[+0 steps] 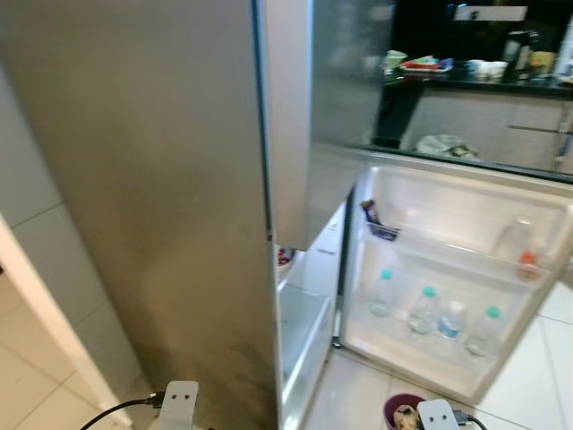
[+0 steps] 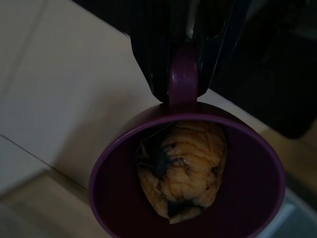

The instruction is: Restocking fridge

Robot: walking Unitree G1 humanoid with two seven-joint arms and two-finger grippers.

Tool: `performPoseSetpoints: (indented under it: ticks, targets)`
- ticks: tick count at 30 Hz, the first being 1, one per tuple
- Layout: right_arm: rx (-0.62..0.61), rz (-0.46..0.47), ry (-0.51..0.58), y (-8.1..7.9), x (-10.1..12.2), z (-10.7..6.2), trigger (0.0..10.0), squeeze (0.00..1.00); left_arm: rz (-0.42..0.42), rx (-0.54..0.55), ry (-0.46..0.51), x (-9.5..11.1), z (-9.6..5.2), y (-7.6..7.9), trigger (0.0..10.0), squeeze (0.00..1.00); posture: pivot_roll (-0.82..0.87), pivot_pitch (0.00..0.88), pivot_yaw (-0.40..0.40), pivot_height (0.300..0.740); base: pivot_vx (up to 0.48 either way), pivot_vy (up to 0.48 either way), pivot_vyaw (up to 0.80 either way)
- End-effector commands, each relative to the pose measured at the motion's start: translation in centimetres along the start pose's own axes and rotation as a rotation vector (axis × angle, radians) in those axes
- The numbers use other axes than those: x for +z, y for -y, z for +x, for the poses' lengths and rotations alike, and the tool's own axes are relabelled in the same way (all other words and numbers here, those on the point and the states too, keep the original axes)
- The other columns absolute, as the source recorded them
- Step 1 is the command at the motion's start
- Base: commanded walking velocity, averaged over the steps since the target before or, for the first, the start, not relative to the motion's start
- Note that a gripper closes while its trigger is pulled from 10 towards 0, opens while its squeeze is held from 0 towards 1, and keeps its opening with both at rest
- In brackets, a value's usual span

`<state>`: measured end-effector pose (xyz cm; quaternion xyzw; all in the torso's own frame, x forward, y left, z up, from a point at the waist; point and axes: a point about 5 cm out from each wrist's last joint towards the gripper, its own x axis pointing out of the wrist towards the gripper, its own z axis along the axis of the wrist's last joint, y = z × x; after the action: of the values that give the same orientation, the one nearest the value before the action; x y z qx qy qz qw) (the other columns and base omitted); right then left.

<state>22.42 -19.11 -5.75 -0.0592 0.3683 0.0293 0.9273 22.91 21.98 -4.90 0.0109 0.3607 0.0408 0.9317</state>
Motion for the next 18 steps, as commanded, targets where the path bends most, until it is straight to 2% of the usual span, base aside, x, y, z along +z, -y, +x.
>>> performPoseSetpoints:
  ticks: [1, 12, 18]
  targets:
    - [0.004, -0.009, 0.039, -0.08, 0.73, 0.11, 10.0, 0.00, -0.003, 0.017, -0.013, -0.37, -0.16, -0.64, 10.0, 0.00, -0.04, 0.066, 0.000, 0.734, 0.000, 0.000, 0.80]
    - [0.006, -0.011, 0.046, -0.25, 0.80, 0.11, 10.0, 0.00, 0.045, -0.006, -0.015, -0.52, -0.24, -0.59, 10.0, 0.00, -0.04, 0.074, 0.004, 0.734, 0.000, 0.000, 0.80]
    - [-0.005, -0.009, 0.047, 0.01, 0.82, 0.09, 10.0, 0.00, 0.045, -0.012, -0.008, -0.18, -0.09, -0.30, 10.0, 0.00, -0.04, 0.071, 0.006, 0.734, 0.000, 0.000, 0.80]
